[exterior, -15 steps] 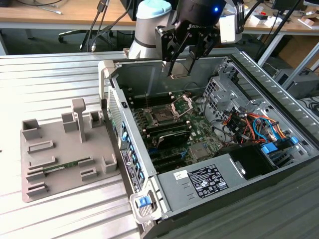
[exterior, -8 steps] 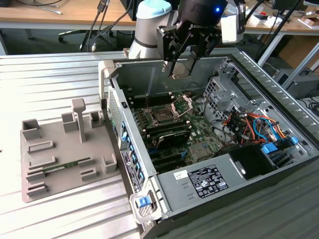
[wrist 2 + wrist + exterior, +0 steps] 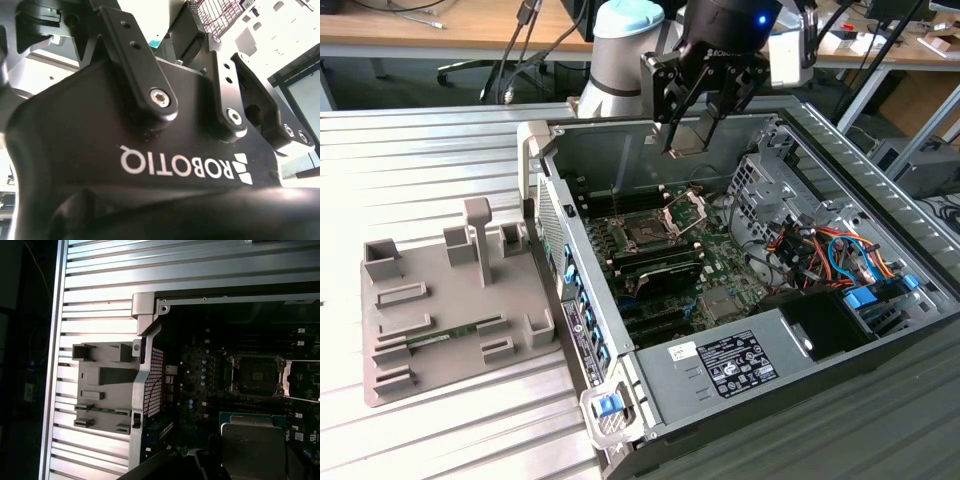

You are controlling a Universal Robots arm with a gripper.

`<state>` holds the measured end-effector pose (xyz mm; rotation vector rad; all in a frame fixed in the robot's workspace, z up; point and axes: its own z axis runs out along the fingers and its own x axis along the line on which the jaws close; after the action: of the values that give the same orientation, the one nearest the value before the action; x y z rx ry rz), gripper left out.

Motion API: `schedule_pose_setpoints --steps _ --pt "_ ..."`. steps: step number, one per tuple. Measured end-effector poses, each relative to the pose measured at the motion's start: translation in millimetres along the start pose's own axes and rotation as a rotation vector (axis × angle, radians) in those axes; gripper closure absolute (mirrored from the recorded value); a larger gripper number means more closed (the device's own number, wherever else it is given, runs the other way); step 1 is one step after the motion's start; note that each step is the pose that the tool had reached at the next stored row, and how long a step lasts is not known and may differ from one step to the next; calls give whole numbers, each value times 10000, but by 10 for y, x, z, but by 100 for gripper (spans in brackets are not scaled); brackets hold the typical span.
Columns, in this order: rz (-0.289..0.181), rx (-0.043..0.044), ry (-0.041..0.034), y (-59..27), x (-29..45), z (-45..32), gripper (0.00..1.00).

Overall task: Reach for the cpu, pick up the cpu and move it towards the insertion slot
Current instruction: 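Pick up the cpu and move it towards the insertion slot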

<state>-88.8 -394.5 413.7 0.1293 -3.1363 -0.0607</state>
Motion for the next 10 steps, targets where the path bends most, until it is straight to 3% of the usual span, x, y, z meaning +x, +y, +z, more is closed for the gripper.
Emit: schedule_pose_setpoints --steps 10 --pt "1 0 0 -4 -51 2 45"
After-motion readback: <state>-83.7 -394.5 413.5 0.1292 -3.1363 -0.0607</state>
